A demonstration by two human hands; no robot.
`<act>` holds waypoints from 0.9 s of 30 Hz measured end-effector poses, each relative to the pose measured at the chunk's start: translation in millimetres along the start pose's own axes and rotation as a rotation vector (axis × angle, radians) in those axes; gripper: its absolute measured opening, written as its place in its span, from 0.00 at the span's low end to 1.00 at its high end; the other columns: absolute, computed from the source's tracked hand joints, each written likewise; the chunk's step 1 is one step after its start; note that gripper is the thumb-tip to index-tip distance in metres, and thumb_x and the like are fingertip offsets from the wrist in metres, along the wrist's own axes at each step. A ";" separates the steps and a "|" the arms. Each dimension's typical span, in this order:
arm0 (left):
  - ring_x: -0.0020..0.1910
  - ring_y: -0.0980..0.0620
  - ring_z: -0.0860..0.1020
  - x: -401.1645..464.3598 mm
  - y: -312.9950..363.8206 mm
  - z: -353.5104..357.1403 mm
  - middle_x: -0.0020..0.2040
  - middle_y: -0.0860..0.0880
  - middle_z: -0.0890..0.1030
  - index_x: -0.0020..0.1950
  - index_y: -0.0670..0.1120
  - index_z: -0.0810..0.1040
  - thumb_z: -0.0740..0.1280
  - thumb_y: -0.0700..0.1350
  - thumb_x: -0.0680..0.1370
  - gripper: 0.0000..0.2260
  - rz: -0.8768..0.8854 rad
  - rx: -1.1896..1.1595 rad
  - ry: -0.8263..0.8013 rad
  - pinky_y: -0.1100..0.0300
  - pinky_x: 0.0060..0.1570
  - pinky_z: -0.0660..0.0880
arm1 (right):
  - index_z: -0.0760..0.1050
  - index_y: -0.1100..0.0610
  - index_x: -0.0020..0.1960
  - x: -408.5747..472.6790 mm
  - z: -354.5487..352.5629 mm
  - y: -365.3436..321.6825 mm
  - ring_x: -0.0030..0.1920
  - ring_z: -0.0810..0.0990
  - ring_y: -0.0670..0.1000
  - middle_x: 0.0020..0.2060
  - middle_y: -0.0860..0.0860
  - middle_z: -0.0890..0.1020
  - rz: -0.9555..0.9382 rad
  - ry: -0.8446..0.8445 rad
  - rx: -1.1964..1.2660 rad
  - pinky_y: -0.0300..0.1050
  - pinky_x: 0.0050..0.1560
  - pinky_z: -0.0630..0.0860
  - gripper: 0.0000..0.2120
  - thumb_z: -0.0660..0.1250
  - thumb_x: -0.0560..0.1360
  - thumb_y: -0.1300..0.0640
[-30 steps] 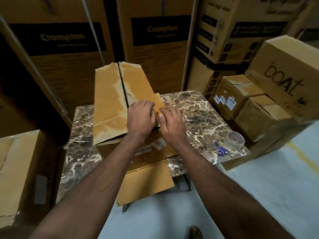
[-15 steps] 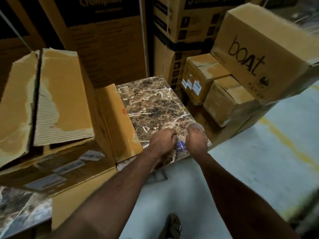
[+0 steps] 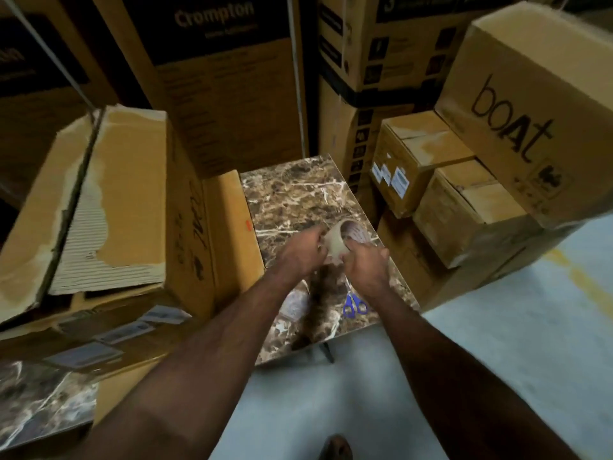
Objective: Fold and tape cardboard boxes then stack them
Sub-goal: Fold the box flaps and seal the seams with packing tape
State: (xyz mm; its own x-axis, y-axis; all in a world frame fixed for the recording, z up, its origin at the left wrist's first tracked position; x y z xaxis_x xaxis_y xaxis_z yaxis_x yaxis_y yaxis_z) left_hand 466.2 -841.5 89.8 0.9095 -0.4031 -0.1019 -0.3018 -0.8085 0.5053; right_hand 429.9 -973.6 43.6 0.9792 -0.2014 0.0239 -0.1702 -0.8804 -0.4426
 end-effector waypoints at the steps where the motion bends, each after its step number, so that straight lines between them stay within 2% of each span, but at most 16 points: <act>1: 0.56 0.41 0.79 5.9 2.2 -21.3 0.58 0.42 0.81 0.64 0.44 0.76 0.64 0.44 0.79 0.14 -0.002 -0.010 0.042 0.53 0.51 0.74 | 0.78 0.51 0.61 8.5 -6.3 -12.7 0.52 0.79 0.57 0.46 0.52 0.83 -0.014 0.019 0.096 0.49 0.49 0.64 0.12 0.62 0.80 0.52; 4: 0.58 0.42 0.79 17.7 -0.3 -90.2 0.58 0.43 0.82 0.63 0.44 0.77 0.66 0.45 0.78 0.14 -0.007 0.046 0.136 0.51 0.53 0.76 | 0.78 0.50 0.64 27.5 -31.3 -65.6 0.51 0.79 0.57 0.49 0.50 0.84 -0.090 0.045 0.347 0.53 0.54 0.74 0.18 0.59 0.78 0.48; 8: 0.52 0.47 0.80 12.9 -8.7 -205.1 0.52 0.48 0.83 0.56 0.48 0.81 0.69 0.45 0.77 0.08 -0.045 0.136 0.304 0.55 0.47 0.75 | 0.79 0.54 0.62 49.3 -89.5 -156.7 0.49 0.82 0.59 0.48 0.54 0.85 -0.299 0.152 0.474 0.61 0.56 0.75 0.16 0.62 0.78 0.51; 11: 0.47 0.50 0.80 -12.6 -18.3 -279.0 0.46 0.52 0.81 0.50 0.50 0.80 0.71 0.46 0.77 0.04 -0.083 0.200 0.382 0.55 0.44 0.77 | 0.79 0.54 0.63 56.7 -116.3 -218.2 0.51 0.83 0.58 0.50 0.54 0.86 -0.391 0.176 0.540 0.61 0.55 0.76 0.16 0.64 0.78 0.50; 15: 0.46 0.52 0.79 -55.6 -44.3 -336.9 0.47 0.52 0.80 0.50 0.50 0.80 0.71 0.47 0.78 0.03 -0.110 0.272 0.425 0.52 0.46 0.80 | 0.79 0.54 0.64 44.1 -122.3 -290.7 0.52 0.83 0.58 0.51 0.54 0.85 -0.492 0.146 0.618 0.61 0.55 0.77 0.20 0.62 0.77 0.47; 20: 0.43 0.53 0.79 -91.4 -75.5 -396.6 0.44 0.51 0.80 0.49 0.49 0.79 0.68 0.47 0.79 0.03 -0.088 0.223 0.563 0.57 0.42 0.77 | 0.80 0.54 0.56 37.6 -128.8 -371.6 0.45 0.81 0.54 0.44 0.50 0.84 -0.590 0.136 0.678 0.62 0.49 0.78 0.14 0.62 0.78 0.48; 23: 0.43 0.51 0.78 -104.0 -102.1 -422.4 0.45 0.49 0.80 0.49 0.46 0.79 0.66 0.45 0.79 0.04 -0.047 0.191 0.610 0.57 0.41 0.77 | 0.81 0.54 0.55 34.4 -117.4 -410.3 0.45 0.82 0.48 0.45 0.48 0.84 -0.600 0.128 0.759 0.56 0.44 0.80 0.08 0.66 0.80 0.52; 27: 0.41 0.53 0.75 -112.2 -172.1 -448.1 0.44 0.49 0.77 0.47 0.46 0.79 0.67 0.44 0.78 0.03 -0.047 0.075 0.556 0.61 0.38 0.72 | 0.82 0.57 0.53 21.7 -82.5 -466.4 0.46 0.81 0.49 0.45 0.49 0.84 -0.638 0.068 0.752 0.50 0.43 0.78 0.11 0.69 0.79 0.50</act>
State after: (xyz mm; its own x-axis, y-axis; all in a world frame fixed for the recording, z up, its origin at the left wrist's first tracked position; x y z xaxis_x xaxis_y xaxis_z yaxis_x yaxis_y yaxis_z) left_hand 544.3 -464.9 398.3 0.9300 -0.0959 0.3547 -0.2587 -0.8564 0.4468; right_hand 521.5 -602.8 324.6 0.8509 0.1711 0.4966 0.5242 -0.3351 -0.7828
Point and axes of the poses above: each hand's wrist, its own x-axis towards the middle knuckle, its own z-axis out of the palm, y = z × x, the point moved 10 cm from there along x, towards the middle knuckle
